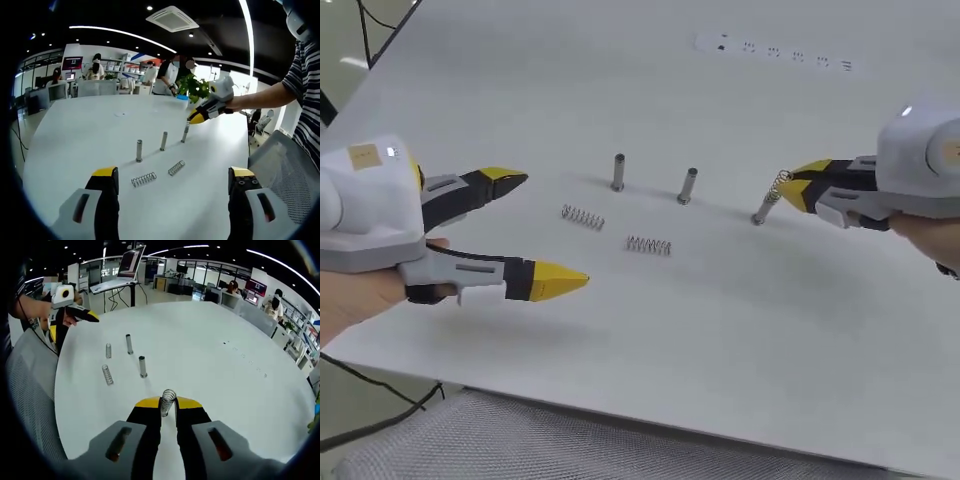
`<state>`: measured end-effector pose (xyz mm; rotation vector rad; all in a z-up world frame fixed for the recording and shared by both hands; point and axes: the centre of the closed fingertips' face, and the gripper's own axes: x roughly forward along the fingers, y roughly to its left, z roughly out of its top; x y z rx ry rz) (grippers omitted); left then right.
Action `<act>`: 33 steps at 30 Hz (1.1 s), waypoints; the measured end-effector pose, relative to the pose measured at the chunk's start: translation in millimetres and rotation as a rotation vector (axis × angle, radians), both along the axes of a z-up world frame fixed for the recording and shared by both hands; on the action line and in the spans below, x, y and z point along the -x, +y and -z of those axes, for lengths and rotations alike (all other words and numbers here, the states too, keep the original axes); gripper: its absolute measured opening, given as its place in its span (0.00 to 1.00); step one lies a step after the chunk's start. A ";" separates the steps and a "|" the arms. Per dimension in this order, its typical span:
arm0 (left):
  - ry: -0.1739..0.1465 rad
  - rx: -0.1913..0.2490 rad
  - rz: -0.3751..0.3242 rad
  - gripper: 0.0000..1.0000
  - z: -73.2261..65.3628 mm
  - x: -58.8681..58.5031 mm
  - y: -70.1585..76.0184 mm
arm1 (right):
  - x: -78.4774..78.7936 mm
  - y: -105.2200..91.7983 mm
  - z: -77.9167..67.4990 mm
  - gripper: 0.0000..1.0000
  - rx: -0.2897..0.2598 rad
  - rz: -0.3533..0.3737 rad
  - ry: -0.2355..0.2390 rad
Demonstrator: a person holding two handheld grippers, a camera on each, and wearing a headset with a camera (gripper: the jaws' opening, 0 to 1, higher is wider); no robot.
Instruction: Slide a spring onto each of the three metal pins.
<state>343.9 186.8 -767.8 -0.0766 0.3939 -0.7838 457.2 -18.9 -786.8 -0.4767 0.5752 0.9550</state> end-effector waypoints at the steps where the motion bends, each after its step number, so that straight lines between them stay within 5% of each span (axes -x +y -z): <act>1: 0.000 0.000 0.000 0.90 0.3 0.0 -0.1 | -0.3 -0.3 2.3 0.12 0.003 0.000 0.002; 33: 0.010 0.005 0.000 0.89 3.3 1.5 -2.3 | 4.0 -2.8 40.8 0.15 0.084 0.003 0.040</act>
